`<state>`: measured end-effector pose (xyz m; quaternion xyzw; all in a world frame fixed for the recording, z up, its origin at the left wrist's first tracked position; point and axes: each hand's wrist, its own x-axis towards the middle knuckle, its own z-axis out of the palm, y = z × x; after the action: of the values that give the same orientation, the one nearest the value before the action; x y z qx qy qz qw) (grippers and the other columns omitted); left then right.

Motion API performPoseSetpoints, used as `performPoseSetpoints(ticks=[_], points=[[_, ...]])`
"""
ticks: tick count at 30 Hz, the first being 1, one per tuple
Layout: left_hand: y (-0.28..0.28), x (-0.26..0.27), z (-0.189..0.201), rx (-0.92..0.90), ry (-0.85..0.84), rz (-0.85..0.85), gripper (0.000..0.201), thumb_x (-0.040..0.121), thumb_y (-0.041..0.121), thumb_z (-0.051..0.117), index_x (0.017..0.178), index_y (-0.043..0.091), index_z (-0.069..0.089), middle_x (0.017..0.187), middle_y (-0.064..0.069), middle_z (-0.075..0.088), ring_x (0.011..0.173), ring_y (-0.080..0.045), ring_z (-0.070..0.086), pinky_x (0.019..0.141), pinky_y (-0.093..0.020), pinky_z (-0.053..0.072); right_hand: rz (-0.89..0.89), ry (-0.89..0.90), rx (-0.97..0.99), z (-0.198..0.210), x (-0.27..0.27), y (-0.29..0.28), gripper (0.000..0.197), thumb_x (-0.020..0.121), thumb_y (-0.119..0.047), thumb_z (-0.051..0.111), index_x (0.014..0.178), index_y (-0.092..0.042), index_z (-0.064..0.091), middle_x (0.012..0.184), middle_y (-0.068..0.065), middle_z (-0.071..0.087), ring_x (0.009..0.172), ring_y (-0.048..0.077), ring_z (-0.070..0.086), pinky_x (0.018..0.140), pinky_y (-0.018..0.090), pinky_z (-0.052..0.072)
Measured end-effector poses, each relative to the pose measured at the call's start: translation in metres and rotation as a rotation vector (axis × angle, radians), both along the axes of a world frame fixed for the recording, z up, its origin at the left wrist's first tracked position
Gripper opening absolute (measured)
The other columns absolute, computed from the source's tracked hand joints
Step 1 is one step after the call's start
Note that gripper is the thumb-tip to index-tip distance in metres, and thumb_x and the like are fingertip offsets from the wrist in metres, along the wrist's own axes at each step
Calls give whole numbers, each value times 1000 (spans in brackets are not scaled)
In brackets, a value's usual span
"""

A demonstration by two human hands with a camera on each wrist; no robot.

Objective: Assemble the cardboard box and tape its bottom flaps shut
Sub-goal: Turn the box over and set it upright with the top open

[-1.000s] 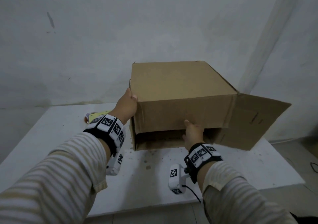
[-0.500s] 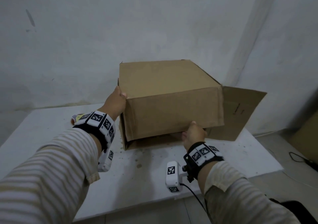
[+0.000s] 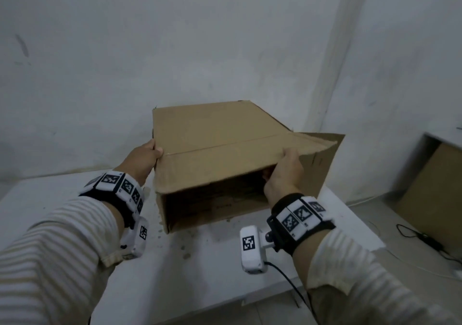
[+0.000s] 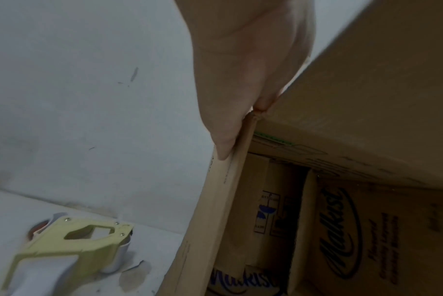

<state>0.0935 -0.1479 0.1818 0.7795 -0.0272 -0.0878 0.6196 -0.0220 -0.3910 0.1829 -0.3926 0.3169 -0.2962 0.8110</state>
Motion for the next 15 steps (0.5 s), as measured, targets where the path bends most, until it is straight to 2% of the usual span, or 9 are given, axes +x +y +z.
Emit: performPoseSetpoints(ticks=[2,4,6,7,9,10,11,13,15], points=[[1,0,1,-91,31,9,47,101,10,37,147,5,30,147,-10,40,133,-30,42,106,-32,34,20,-59,-57,16,5,3,33,80,-44,55,95,-16,62,93,4,65,84,23,60,68,35,48],[3,-3,1,-159,48,-22,43,100,6,37,142,2,38,146,-12,44,129,-30,44,102,-33,35,49,-103,-124,30,10,6,44,87,-54,49,106,-16,59,97,6,65,80,22,61,66,34,50],[3,-5,1,-247,58,14,39,95,3,41,132,5,52,138,-8,53,112,-25,52,97,-35,36,96,-123,-215,38,17,8,46,89,-60,42,110,-21,54,105,6,62,89,22,60,74,38,53],[2,-6,2,-293,56,40,39,93,0,41,128,8,55,129,-5,59,99,-21,54,94,-35,35,115,-121,-276,41,21,9,41,90,-60,40,105,-24,52,104,5,59,93,22,58,79,40,52],[0,-5,0,-339,51,73,50,90,-6,35,135,11,50,98,1,66,79,-14,50,91,-36,34,120,-70,-460,40,31,11,28,93,-53,41,95,-26,46,96,1,54,92,21,54,84,41,48],[-2,-6,0,-336,45,74,53,91,-6,32,138,14,47,86,5,65,76,-13,49,88,-35,36,123,-35,-574,37,36,12,24,93,-47,46,99,-23,44,97,-1,52,94,21,53,85,39,47],[-3,-6,-2,-332,45,73,55,93,-4,30,140,19,45,84,8,64,77,-12,50,80,-31,36,127,-6,-690,33,41,13,25,92,-38,52,107,-19,44,103,0,50,98,22,52,86,36,45],[-5,-10,-2,-342,46,80,52,97,2,28,141,27,43,105,9,64,95,-12,55,72,-26,34,133,61,-917,23,50,13,43,89,-25,60,125,-13,41,122,5,43,110,22,47,93,30,40],[-7,-13,-2,-360,50,90,47,101,11,30,141,30,41,128,9,57,116,-14,49,82,-29,34,144,145,-1103,14,56,12,54,89,-21,60,136,-12,36,138,9,32,123,24,37,97,26,32]])
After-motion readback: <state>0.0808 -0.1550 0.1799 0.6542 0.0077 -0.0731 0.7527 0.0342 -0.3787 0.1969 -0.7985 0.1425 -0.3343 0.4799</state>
